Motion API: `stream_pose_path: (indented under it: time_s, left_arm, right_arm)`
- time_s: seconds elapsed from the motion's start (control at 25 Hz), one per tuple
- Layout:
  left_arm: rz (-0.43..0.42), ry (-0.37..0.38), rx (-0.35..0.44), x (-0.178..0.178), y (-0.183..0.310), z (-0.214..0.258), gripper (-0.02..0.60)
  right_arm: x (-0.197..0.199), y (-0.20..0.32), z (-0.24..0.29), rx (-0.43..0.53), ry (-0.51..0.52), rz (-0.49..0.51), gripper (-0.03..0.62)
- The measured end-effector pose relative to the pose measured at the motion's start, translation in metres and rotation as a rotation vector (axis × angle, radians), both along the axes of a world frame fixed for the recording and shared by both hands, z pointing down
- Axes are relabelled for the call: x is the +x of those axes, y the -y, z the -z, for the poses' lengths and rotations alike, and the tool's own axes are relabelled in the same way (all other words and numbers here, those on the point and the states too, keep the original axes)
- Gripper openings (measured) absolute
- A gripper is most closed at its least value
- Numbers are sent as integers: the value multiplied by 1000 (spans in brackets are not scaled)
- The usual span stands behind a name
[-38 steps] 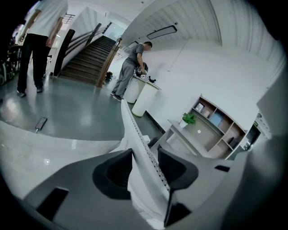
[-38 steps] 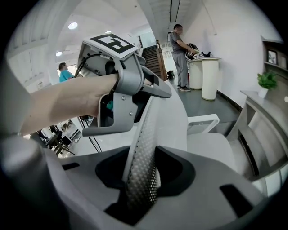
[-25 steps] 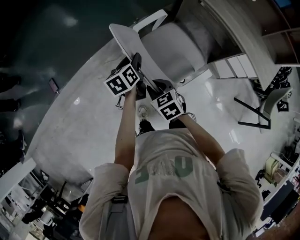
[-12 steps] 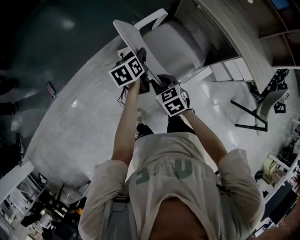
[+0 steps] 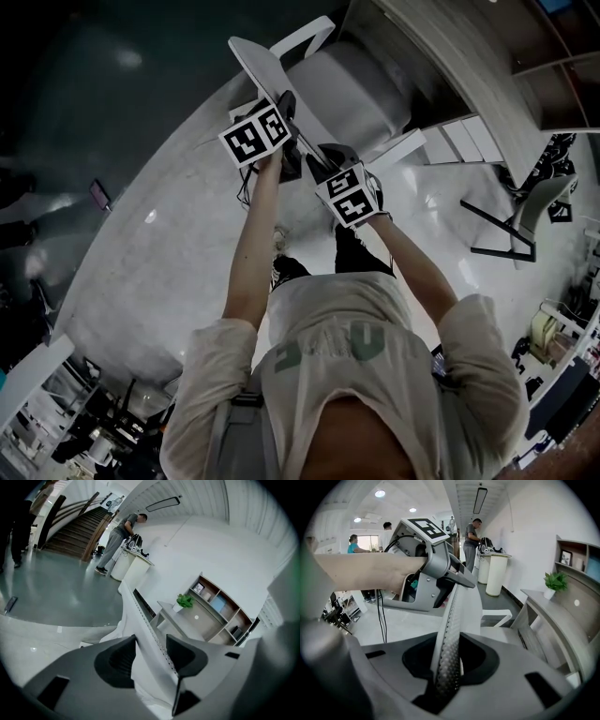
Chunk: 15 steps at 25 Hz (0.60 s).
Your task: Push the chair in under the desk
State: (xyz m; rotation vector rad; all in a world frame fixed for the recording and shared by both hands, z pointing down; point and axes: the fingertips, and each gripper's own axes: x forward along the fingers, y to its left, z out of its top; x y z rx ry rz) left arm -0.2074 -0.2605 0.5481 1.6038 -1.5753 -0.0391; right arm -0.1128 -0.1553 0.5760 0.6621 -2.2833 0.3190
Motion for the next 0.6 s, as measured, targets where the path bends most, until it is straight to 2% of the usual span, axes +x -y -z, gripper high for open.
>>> stream_pose_path:
  time_s: [0.32,0.6]
  left_arm:
    - [-41,0,2,17,35,0,210]
    - [-50,-9,25,48,60,2,216]
  right_arm:
    - [13,31,-1,14,-4,-43,87]
    - [45,58,4,26,-14,-33,87]
